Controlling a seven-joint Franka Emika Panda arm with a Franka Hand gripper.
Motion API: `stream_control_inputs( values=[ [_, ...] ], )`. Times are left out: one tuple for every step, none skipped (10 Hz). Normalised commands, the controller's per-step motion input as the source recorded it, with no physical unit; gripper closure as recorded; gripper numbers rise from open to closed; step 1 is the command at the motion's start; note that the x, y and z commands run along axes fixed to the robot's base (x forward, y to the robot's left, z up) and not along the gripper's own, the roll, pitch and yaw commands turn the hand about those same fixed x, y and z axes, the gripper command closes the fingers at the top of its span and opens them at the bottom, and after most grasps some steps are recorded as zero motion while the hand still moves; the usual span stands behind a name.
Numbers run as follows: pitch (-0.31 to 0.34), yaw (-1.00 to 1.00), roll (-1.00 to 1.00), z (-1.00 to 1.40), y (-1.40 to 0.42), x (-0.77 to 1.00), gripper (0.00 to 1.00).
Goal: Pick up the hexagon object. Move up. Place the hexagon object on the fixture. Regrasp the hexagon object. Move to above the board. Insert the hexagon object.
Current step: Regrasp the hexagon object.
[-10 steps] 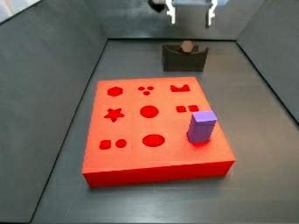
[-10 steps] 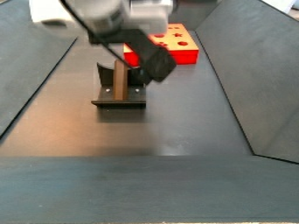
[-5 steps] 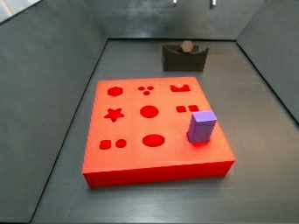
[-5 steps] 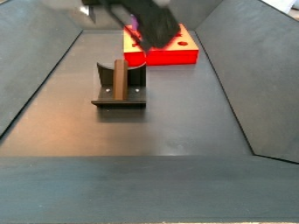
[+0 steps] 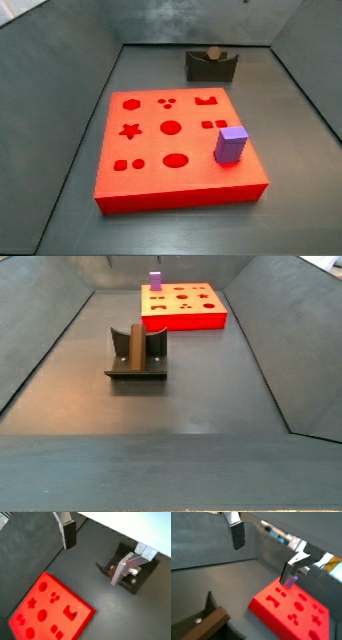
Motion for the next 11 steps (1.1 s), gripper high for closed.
stream_control_inputs(
  values=[
    [0.03,0.0,1.0,0.01,-0.03,-0.01,0.0],
    [0.025,0.0,1.0,0.02,-0.03,-0.03,0.0],
    [0.02,0.0,1.0,0.01,-0.03,-0.03,0.0],
    [0.013,0.01,1.0,0.0,-0.03,-0.03,0.0],
    [0.01,0.01,1.0,0.0,-0.03,-0.03,0.0],
    [0.003,0.01,1.0,0.0,-0.02,-0.02,0.0],
    [-0.002,0.01,1.0,0.0,-0.02,-0.02,0.0],
    [-0.004,0.01,1.0,0.0,-0.02,-0.02,0.0],
    [-0.003,0.01,1.0,0.0,-0.02,-0.02,0.0],
    [0.001,0.01,1.0,0.01,-0.02,-0.01,0.0],
    [0.006,0.01,1.0,0.01,-0.02,0.0,0.0]
  ],
)
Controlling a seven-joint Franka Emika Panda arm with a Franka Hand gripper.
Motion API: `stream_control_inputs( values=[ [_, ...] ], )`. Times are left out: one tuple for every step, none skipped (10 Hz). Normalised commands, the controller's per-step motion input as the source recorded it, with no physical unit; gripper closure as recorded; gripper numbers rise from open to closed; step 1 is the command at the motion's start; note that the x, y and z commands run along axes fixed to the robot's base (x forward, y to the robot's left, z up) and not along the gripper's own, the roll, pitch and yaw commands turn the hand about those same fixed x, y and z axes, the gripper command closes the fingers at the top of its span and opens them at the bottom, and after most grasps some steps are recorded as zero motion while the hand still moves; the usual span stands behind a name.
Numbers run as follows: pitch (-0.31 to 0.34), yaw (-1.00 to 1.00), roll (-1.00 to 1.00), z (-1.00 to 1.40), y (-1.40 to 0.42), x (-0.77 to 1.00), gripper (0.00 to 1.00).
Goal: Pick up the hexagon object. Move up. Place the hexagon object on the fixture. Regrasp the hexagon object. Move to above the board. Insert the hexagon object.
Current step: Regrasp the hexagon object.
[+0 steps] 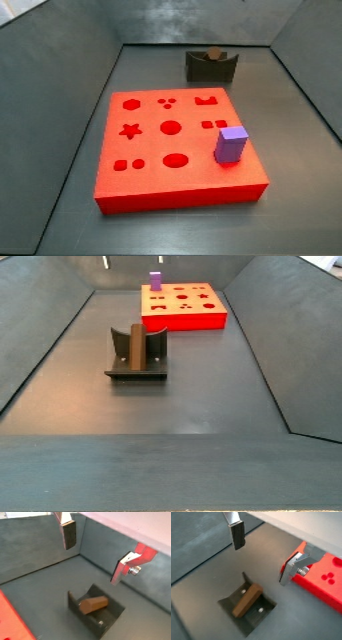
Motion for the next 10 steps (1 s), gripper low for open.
stream_control_inputs(
  values=[
    [0.013,0.02,1.0,0.0,-0.02,0.01,0.0],
    [0.022,0.02,1.0,-0.01,-0.02,0.03,0.0],
    [0.028,0.02,1.0,-0.01,-0.02,0.04,0.0],
    [0.046,0.03,1.0,-0.01,-0.03,0.06,0.0],
    [0.057,0.03,1.0,-0.02,-0.03,0.07,0.0],
    [0.082,0.04,1.0,-0.01,-0.03,0.08,0.0],
    [0.097,0.05,1.0,-0.02,-0.03,0.09,0.0],
    [0.133,0.07,1.0,-0.02,-0.04,0.1,0.0],
    [0.165,0.1,1.0,-0.02,-0.04,0.11,0.0],
    [0.182,0.14,0.89,-0.02,-0.04,0.11,0.0]
  ],
)
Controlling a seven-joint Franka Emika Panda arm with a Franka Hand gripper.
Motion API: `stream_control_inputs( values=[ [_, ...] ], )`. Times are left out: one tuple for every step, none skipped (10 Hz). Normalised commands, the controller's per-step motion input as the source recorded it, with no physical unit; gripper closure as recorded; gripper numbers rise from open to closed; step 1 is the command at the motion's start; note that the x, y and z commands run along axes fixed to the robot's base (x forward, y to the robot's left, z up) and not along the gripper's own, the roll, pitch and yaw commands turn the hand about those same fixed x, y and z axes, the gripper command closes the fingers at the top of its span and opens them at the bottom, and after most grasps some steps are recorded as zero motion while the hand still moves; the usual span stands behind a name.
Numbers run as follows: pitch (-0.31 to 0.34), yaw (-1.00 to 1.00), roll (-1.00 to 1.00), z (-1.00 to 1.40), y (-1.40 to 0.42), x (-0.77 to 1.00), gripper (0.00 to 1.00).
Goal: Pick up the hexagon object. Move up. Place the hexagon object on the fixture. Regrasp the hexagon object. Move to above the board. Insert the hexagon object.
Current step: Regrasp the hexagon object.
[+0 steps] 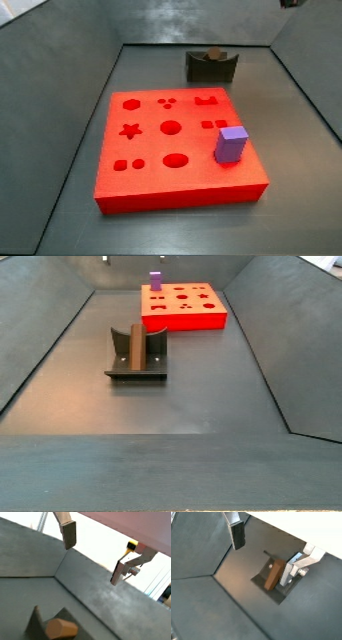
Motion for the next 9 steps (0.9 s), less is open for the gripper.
stream_control_inputs(
  values=[
    [0.174,0.15,0.77,-0.02,-0.04,0.11,0.0],
    [0.152,0.18,0.53,-0.03,-0.05,0.11,0.0],
    [0.125,0.2,0.29,-0.02,-0.05,0.11,0.0],
    [0.096,0.21,0.19,-0.01,-0.03,0.1,0.0],
    [0.057,0.21,0.15,-0.01,-0.03,0.09,0.0],
    [0.029,0.2,0.13,-0.02,-0.04,0.08,0.0],
    [0.052,0.31,0.13,-1.0,0.07,0.03,0.0],
    [0.041,0.29,0.13,-1.0,0.07,0.04,0.0],
    [-0.003,0.26,0.13,-1.0,0.06,0.05,0.0]
  ],
)
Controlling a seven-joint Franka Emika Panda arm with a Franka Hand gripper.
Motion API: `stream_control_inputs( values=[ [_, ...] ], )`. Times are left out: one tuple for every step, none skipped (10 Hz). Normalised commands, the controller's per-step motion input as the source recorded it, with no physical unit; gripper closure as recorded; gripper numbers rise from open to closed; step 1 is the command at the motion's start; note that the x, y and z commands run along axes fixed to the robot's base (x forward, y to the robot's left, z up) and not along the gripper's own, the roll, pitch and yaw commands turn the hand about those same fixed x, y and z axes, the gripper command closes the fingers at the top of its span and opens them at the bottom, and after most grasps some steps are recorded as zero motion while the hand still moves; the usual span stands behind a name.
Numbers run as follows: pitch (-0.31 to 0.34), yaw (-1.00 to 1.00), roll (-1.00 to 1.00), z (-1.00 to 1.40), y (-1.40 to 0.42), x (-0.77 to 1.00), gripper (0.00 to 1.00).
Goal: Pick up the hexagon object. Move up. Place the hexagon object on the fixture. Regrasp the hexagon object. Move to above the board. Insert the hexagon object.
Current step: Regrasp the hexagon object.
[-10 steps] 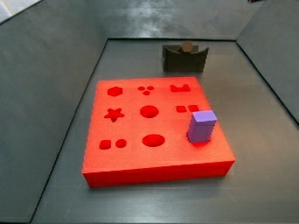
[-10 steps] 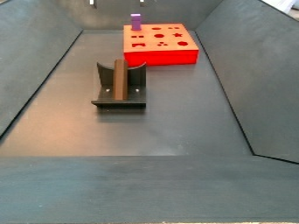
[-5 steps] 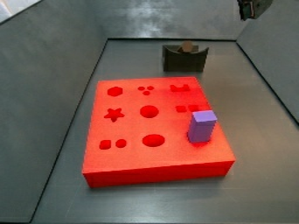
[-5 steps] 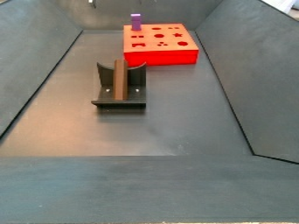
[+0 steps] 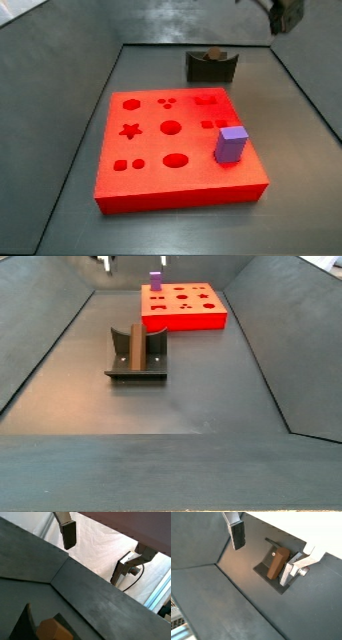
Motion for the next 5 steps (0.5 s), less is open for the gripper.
stream_control_inputs(
  values=[
    [-0.051,0.22,0.14,-1.0,0.05,0.06,0.0],
    [-0.093,0.17,0.13,-1.0,0.05,0.08,0.0],
    [-0.115,0.13,0.12,-1.0,0.05,0.08,0.0],
    [-0.125,0.11,0.11,-1.0,0.04,0.09,0.0],
    [-0.137,0.04,0.08,-1.0,0.04,0.1,0.0]
  ],
)
